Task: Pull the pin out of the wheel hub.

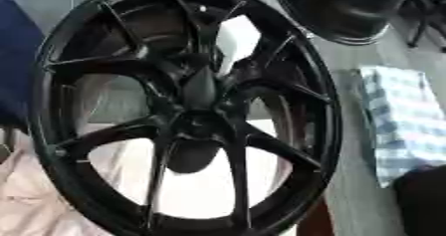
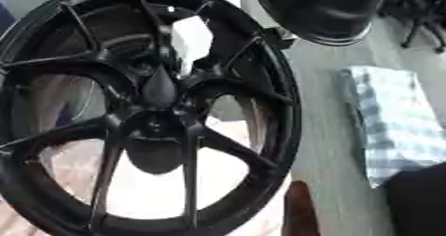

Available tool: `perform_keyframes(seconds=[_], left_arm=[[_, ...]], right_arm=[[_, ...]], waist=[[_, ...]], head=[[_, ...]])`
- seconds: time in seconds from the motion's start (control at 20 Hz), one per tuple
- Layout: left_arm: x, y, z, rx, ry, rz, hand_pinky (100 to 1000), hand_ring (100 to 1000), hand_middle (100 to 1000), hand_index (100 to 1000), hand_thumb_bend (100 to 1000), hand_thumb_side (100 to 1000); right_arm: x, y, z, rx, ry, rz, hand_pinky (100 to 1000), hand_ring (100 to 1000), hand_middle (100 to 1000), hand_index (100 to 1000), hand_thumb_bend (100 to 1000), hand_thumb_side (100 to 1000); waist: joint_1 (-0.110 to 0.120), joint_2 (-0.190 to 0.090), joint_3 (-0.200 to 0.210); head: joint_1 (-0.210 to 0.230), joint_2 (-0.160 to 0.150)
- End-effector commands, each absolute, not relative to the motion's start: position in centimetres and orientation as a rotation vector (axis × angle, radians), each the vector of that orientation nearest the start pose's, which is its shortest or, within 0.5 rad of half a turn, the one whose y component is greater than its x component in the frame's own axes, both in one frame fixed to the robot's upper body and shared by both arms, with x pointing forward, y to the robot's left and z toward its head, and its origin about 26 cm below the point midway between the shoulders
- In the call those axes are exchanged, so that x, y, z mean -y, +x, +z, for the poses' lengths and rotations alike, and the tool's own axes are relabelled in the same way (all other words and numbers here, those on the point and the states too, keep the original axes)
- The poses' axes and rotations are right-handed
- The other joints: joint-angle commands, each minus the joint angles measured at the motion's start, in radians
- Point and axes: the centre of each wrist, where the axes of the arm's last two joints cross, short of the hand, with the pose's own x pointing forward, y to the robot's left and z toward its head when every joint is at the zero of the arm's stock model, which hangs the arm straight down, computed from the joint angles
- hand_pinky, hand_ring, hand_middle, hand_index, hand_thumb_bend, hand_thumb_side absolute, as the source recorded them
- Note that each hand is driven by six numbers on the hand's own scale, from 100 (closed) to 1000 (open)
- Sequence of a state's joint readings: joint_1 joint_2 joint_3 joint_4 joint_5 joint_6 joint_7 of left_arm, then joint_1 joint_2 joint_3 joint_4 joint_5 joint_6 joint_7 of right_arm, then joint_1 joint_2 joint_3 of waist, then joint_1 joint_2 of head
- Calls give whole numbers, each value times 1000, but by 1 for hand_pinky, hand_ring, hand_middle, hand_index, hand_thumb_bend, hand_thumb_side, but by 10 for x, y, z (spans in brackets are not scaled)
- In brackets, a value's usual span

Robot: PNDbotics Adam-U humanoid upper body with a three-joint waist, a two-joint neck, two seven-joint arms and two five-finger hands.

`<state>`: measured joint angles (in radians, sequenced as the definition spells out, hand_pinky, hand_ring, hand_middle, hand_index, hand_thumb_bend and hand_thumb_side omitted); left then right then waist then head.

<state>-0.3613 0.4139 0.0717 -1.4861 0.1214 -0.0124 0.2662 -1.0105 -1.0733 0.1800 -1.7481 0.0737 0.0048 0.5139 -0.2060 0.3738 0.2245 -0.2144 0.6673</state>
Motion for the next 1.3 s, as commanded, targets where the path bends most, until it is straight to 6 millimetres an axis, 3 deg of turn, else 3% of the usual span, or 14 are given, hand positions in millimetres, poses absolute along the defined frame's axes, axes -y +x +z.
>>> perform_keyframes(seconds=[0.05,0.25,0.65,1.3], left_arm=[[-342,362,125,1904,451,36,599,560,490,687,100,904],[-342,362,121,1894,453,37,599,560,490,687,100,904],[-339,364,122,1898,443,30,599,561,491,687,100,905],[-337,365,122,1901,431,28,599,562,491,687,100,906]], right_arm=[[300,296,453,-2645,1234,-2093,872,832,773,826,496,387],[298,297,451,-2625,1233,-2121,873,832,773,828,499,393],[284,304,440,-2507,1197,-2276,877,842,784,841,516,431],[263,328,426,-2325,1132,-2489,885,859,800,855,547,437]], waist=[[19,-40,-7],[24,-49,-11],[22,-47,2],[21,-47,15]], head=[[-1,0],[-1,-13],[2,-73],[-21,-56]])
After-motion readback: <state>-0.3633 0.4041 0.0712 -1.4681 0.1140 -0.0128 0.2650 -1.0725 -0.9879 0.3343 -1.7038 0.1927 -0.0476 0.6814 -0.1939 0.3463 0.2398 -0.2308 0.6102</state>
